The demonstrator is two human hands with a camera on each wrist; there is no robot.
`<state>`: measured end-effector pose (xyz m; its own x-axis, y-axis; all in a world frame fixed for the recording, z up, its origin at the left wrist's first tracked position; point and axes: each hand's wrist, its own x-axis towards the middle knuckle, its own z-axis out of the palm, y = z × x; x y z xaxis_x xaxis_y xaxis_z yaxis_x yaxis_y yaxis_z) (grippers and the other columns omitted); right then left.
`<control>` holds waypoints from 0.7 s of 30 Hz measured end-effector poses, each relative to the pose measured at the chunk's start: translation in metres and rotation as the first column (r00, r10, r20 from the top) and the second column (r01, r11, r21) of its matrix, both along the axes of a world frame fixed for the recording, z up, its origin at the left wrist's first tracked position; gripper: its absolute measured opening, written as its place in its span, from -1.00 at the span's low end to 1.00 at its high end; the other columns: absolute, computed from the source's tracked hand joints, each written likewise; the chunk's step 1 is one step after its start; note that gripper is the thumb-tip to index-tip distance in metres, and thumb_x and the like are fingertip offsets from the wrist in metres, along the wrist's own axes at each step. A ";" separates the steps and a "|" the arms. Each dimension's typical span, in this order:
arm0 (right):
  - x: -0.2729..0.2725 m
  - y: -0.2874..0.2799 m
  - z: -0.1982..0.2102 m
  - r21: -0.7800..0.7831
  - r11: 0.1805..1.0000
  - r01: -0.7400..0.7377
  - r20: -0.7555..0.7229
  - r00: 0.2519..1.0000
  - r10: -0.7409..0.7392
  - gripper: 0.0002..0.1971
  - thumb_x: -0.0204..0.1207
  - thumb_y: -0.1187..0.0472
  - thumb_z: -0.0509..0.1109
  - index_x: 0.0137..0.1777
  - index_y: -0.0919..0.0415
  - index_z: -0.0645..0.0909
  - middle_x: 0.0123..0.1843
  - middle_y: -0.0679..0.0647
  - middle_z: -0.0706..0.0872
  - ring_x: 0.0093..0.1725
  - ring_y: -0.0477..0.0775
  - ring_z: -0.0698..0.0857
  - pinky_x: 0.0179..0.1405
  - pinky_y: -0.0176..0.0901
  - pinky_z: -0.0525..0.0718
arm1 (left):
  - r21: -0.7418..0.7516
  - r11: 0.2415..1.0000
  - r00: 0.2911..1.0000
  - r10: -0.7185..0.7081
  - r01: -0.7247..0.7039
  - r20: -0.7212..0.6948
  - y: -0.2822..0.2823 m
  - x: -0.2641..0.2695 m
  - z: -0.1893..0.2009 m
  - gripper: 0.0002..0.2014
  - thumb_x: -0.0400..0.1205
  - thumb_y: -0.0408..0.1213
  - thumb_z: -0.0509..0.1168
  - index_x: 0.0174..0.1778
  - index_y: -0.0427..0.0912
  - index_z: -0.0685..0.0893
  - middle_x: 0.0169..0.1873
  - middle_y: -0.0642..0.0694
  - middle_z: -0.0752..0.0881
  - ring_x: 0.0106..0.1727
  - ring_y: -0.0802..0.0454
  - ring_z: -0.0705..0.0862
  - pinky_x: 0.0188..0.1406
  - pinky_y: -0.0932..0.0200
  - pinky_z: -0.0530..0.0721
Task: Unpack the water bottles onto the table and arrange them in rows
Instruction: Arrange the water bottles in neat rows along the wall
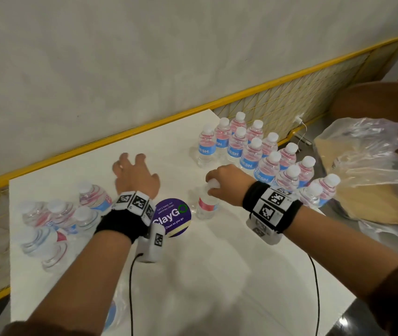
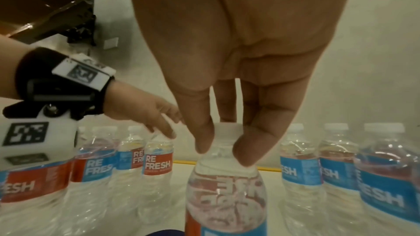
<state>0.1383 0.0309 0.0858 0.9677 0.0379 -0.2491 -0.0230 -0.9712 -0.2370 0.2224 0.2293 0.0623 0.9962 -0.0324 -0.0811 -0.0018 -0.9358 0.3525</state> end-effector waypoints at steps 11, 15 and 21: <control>0.059 -0.048 0.016 -0.126 0.984 0.123 -0.033 0.991 -0.129 -0.60 0.53 0.14 0.39 0.36 0.18 0.59 0.35 0.17 0.61 0.33 0.18 0.56 0.29 -0.05 0.54 | -0.001 0.985 0.982 -0.172 0.172 -0.080 0.008 0.008 0.003 -0.66 0.61 -0.20 0.29 0.30 -0.16 0.57 0.21 -0.25 0.68 0.21 -0.25 0.63 0.15 0.05 0.56; 0.086 -0.058 0.017 -0.148 0.979 0.139 -0.035 0.989 -0.146 -0.59 0.53 0.23 0.40 0.39 0.16 0.57 0.35 0.17 0.62 0.33 0.19 0.58 0.22 -0.12 0.53 | -0.052 0.968 0.965 -0.250 0.246 -0.082 -0.014 -0.002 0.004 -0.71 0.62 -0.15 0.28 0.20 -0.21 0.60 0.12 -0.21 0.72 0.15 -0.22 0.66 0.04 0.14 0.55; 0.113 -0.059 0.016 -0.227 0.959 0.169 -0.006 0.985 -0.175 -0.59 0.53 0.18 0.40 0.38 0.25 0.57 0.28 0.23 0.64 0.28 0.23 0.60 0.13 -0.09 0.58 | -0.113 0.959 0.960 -0.269 0.260 -0.072 -0.025 -0.005 0.002 -0.71 0.61 -0.12 0.31 0.14 -0.22 0.60 0.07 -0.24 0.72 0.12 -0.23 0.67 0.14 -0.01 0.65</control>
<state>0.2513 -0.0285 0.1019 0.9478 -0.1885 -0.2571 -0.1978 -0.9802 -0.0104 0.2178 0.2039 0.0643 0.9403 -0.3065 -0.1480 -0.2104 -0.8653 0.4550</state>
